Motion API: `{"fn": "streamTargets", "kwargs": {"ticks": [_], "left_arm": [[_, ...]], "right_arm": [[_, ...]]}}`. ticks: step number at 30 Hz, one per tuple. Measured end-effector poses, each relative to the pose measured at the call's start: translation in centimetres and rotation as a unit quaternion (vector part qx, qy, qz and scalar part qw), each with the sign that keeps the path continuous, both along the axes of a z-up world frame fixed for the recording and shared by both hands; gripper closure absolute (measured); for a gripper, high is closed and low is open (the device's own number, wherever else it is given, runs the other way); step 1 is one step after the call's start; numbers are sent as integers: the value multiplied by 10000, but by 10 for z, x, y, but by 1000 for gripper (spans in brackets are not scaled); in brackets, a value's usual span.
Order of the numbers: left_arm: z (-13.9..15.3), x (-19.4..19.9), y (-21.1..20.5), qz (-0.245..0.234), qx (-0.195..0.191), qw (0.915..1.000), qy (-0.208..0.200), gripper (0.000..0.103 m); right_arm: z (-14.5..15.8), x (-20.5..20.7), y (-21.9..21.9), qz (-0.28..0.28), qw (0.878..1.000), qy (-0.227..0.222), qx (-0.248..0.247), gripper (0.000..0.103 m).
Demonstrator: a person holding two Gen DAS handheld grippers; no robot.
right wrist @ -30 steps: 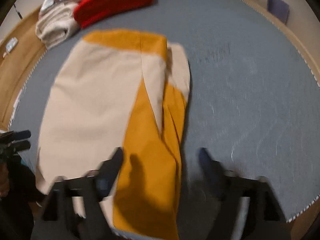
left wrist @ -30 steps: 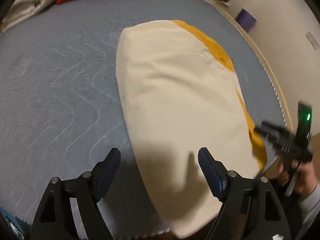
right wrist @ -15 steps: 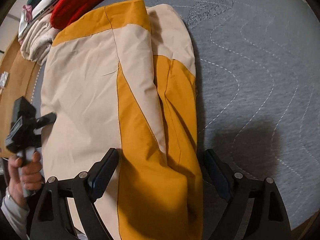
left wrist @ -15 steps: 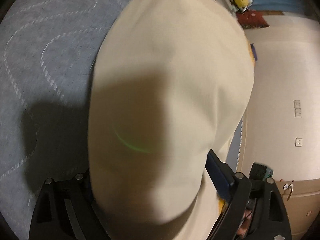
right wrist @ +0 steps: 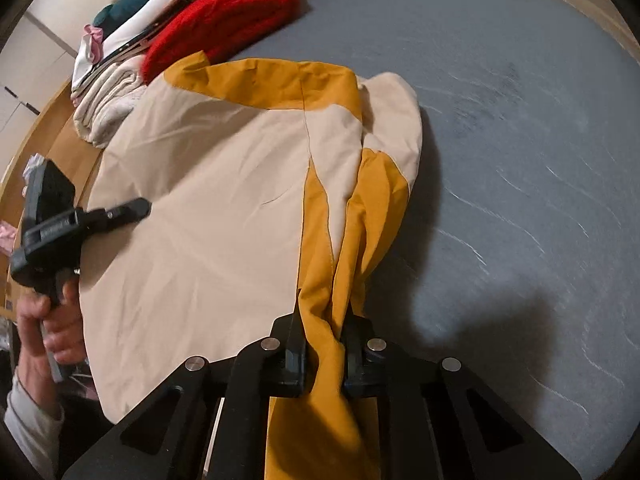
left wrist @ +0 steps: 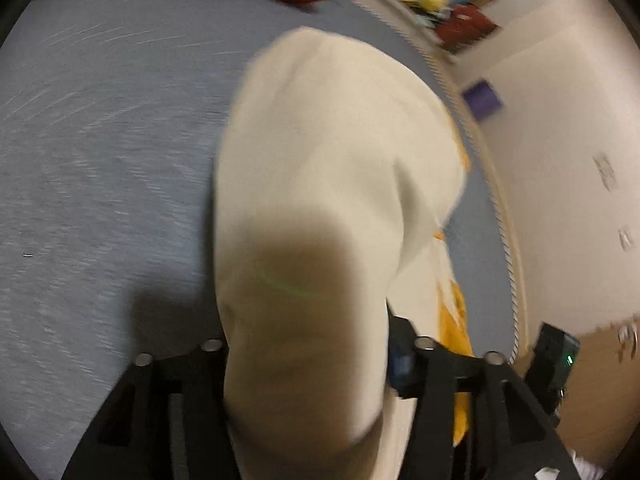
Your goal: Fold large clothes
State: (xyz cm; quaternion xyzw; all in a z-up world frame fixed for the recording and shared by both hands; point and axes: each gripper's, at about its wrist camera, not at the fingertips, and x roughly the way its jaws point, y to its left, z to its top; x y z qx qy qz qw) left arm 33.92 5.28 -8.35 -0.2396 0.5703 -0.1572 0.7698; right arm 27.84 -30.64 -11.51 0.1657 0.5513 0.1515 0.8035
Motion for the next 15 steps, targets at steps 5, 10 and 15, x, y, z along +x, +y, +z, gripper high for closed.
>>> {"fn": "streamTargets", "kwargs": {"ticks": [5,10,15], "left_arm": [[1,-10,39,659,478,9965,198,41],[55,-59,-3,-117,998,9933,-570,41],[15,-114,-77,-1546,2465,9550,-571,44]], "right_arm": [[-12,20,27,-84,9993,192,-318,88],[-10,12,23,-484,9965,177,-657,81],[-1,-12,27,-289,9951,124,-935,80]]}}
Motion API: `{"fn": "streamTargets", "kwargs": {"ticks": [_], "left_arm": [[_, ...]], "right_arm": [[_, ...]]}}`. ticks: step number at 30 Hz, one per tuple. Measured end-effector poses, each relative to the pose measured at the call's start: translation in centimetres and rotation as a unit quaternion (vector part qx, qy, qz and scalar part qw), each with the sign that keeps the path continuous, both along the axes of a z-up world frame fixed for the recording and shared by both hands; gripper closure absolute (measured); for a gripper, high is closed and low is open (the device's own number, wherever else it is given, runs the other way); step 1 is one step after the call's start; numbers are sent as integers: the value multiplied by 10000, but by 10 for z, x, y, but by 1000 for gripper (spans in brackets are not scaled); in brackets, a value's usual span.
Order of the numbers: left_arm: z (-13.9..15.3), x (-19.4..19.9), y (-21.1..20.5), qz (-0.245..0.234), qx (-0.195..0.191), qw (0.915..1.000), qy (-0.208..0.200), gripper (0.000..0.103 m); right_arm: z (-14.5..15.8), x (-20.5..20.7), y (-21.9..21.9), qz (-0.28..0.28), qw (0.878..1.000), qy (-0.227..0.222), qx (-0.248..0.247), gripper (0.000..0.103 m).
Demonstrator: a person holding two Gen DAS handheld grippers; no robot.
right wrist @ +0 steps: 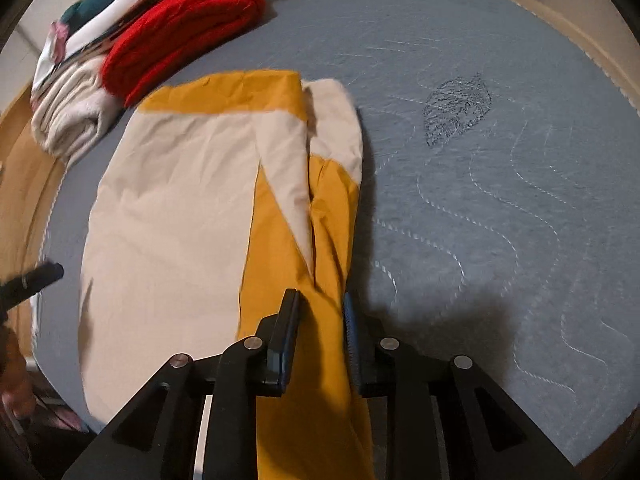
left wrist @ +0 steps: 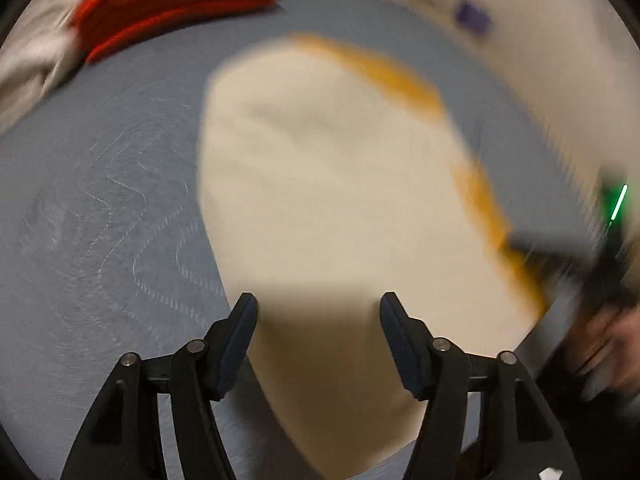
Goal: Fold large clothes
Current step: 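Release the folded jacket and withdraw both open tools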
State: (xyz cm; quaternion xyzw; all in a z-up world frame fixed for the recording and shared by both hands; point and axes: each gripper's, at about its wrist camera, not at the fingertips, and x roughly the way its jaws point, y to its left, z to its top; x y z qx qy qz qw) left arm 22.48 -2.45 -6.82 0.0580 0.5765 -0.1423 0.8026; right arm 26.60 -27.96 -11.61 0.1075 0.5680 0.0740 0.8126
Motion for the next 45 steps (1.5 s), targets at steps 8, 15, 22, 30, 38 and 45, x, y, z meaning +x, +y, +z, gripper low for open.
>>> {"fn": "streamTargets", "kwargs": {"ticks": [8,15,22,30,38,45], "left_arm": [[23,-66,-24,435,627,9967,-294,43],[110,-169,-12,1132,159,9802,-1615,3],[139,-223,-12,1788,-30,9648,-1927,2],[102,-219,-10,1837,-211,9668,-1766,2],[95,-210,-4,1919,-409,9653,-1725,2],[91,-211,-4,1981,-425,9649,-1668,2]], "right_arm": [[-9,-40,-16,310,9898,319,-1355,80],[127,-125,-16,220,9756,-1882,-1110,39],[170,-220,16,189,9645,-2480,-882,2],[143,-251,47,162,9719,-2153,-936,2],[129,-242,59,329,9701,-2159,-1060,2],[131,-241,62,363,9683,-2233,-1060,2]]}}
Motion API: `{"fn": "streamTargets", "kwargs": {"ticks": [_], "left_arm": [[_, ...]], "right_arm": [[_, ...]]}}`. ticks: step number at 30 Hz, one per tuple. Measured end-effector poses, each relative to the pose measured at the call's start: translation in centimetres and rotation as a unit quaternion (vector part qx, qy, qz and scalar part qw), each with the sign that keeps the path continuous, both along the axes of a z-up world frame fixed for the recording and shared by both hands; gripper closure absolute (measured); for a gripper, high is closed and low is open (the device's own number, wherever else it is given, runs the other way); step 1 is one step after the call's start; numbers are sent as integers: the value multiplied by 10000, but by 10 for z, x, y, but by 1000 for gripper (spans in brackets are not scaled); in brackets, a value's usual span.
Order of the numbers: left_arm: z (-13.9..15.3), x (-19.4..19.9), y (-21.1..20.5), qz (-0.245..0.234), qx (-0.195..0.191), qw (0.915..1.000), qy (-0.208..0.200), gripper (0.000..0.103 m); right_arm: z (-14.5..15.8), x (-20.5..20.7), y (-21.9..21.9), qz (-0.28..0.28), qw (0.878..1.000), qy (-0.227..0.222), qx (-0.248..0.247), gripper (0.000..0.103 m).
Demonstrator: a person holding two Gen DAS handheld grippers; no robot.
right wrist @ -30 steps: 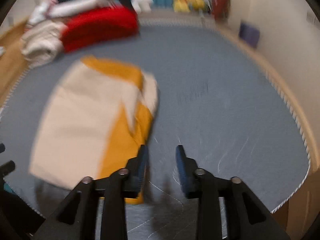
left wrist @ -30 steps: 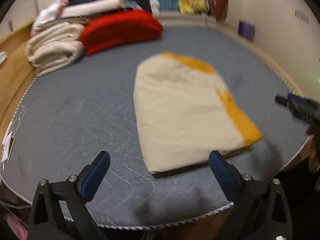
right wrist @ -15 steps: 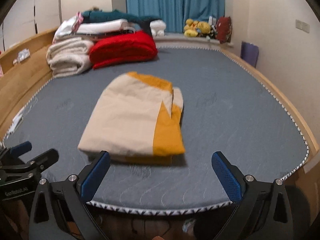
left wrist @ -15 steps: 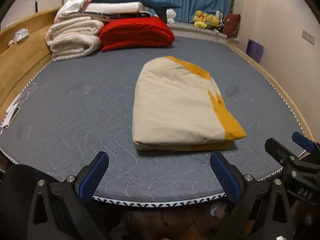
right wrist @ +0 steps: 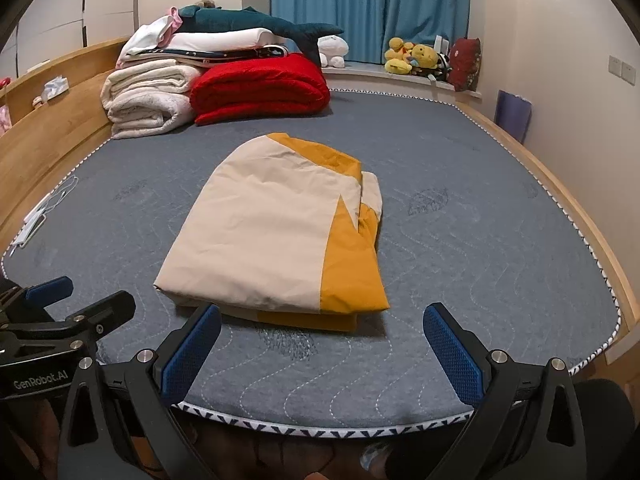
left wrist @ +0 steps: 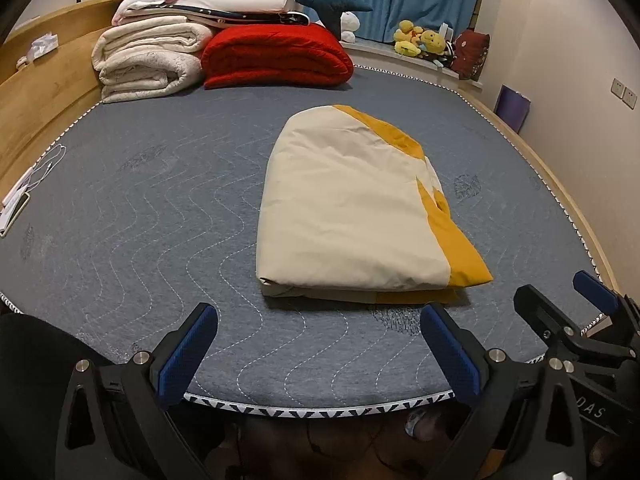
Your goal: Fold large clothes
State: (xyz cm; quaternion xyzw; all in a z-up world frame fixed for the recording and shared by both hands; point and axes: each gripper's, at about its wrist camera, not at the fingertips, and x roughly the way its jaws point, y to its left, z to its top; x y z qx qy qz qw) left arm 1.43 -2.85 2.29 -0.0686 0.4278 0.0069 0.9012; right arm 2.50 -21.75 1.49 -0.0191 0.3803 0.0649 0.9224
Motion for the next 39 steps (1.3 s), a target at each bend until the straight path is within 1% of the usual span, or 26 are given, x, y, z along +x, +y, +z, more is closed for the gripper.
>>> {"fn": "streamTargets", "kwargs": {"ticks": [10,17,22,35,39], "left_arm": [[-1,0,4,51,107,9999,29,2],[0,0,4,40,98,9999,-1,2],[-2,0,2,1,115,9999,49,2],[0,-1,0,4,227,9997,-75,2],[0,-1,0,2,205,9998,-80,2]], "right_arm": [[2,0,1,78,9999,-81,-2,2],[2,2,2,88,9999,-136,7,2],[1,4,1,74,9999,-148,39,2],[1,5,0,81,9998,-158,47,2],[2,5,0,88,9998,-170,41,2]]}}
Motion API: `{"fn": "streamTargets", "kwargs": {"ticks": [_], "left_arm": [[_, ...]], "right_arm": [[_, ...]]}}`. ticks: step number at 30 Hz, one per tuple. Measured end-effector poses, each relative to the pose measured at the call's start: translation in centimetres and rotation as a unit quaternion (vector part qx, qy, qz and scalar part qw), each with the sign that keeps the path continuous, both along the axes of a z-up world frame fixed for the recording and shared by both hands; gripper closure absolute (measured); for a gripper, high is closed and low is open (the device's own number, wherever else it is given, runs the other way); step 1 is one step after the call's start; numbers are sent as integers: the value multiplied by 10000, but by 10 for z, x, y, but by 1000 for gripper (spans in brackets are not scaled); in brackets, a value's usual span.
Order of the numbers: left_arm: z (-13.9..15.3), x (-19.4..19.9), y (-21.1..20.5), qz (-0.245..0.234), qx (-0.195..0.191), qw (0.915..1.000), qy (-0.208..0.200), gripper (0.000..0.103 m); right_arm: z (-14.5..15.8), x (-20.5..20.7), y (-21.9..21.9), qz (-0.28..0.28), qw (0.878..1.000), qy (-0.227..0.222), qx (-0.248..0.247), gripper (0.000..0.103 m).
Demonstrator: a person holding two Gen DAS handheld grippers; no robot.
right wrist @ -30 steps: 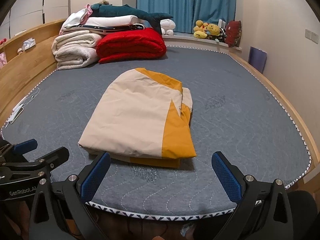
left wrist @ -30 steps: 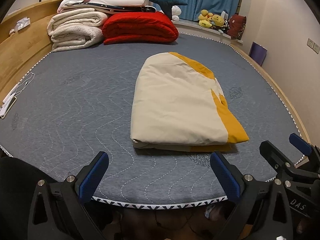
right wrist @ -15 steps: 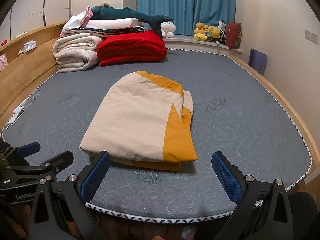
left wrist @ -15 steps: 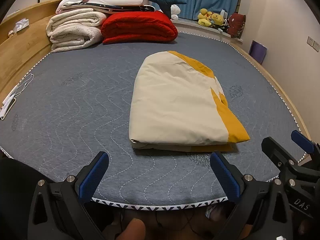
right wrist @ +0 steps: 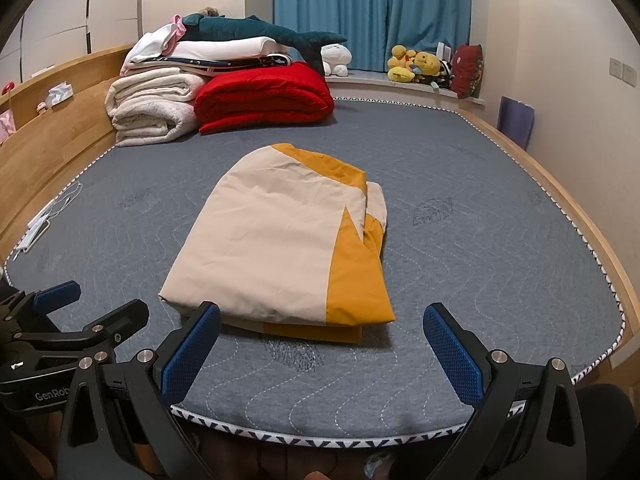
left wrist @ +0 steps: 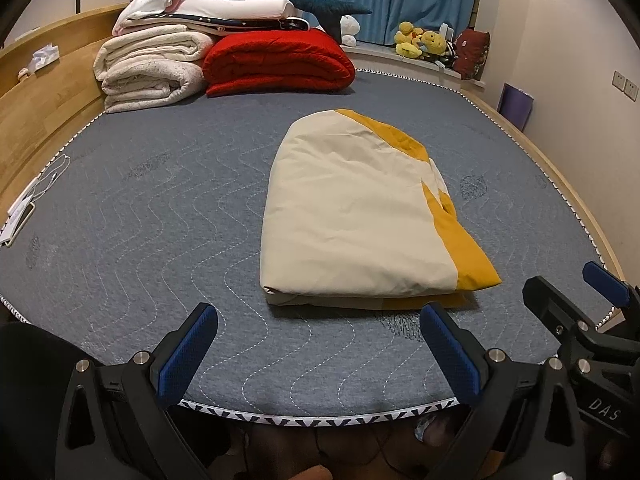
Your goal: Fold large clothes
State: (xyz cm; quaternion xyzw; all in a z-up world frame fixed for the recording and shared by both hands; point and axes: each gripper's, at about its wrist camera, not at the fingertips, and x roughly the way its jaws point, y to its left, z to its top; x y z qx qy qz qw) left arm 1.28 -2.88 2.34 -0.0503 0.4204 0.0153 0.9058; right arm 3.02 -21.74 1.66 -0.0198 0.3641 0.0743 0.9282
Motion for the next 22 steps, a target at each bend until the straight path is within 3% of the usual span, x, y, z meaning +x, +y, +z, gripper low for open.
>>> {"fn": "streamTargets", "kwargs": {"ticks": [22], "left_arm": [[1,3,2,-56,-11,10000,-26,2]], "right_arm": [[1,1,1,-14,10000,30,24,2]]}}
